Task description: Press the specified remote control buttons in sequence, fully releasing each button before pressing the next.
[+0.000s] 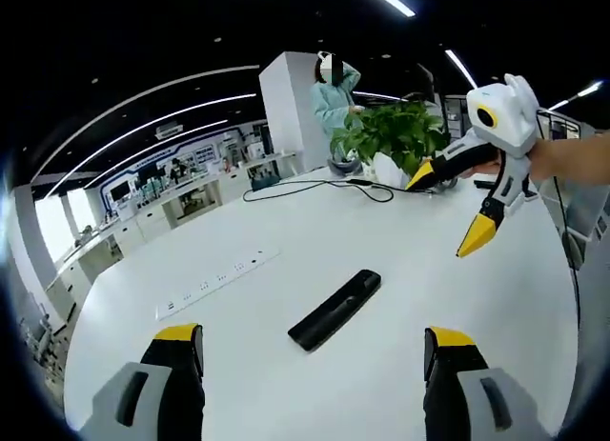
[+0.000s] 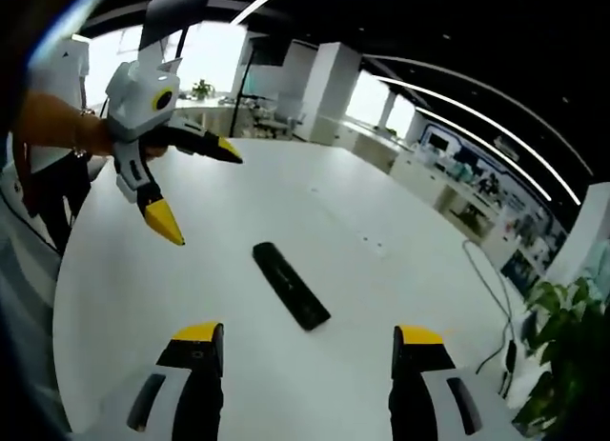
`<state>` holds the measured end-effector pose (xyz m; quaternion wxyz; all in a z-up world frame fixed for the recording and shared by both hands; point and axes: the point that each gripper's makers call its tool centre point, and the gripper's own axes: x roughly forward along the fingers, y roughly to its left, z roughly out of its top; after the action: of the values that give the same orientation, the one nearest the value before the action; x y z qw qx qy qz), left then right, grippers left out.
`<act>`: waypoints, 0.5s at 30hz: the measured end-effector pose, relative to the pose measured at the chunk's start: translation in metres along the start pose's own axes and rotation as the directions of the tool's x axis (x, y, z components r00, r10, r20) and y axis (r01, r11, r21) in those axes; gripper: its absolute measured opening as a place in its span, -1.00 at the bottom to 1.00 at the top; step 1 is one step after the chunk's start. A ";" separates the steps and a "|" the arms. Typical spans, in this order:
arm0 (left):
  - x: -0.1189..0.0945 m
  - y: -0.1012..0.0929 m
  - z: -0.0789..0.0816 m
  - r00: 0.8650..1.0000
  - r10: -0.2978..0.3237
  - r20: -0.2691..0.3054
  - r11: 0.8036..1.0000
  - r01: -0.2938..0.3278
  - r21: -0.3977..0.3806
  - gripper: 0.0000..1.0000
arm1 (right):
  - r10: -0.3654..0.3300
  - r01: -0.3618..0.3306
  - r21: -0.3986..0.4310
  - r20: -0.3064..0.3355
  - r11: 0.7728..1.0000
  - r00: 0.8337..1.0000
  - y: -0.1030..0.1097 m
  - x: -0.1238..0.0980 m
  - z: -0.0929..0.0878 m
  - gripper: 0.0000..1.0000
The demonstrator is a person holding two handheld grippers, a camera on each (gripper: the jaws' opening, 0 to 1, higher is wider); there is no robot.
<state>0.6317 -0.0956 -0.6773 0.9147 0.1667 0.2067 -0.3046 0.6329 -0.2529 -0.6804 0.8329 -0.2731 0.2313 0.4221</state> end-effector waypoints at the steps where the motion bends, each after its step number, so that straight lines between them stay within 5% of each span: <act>1: 0.002 0.000 -0.002 1.000 -0.003 -0.007 1.000 0.003 0.001 1.00 | 0.003 -0.003 -0.003 -0.004 1.000 1.000 0.000 0.002 -0.001 0.41; 15: 0.033 0.001 -0.021 0.995 -0.079 -0.057 0.996 0.081 0.032 1.00 | 0.054 -0.055 -0.020 -0.063 0.998 0.997 -0.009 0.039 -0.022 0.39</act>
<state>0.6503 -0.1022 -0.7109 0.8927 0.1821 0.2335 -0.3398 0.6577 -0.2486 -0.7185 0.8103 -0.2890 0.2600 0.4384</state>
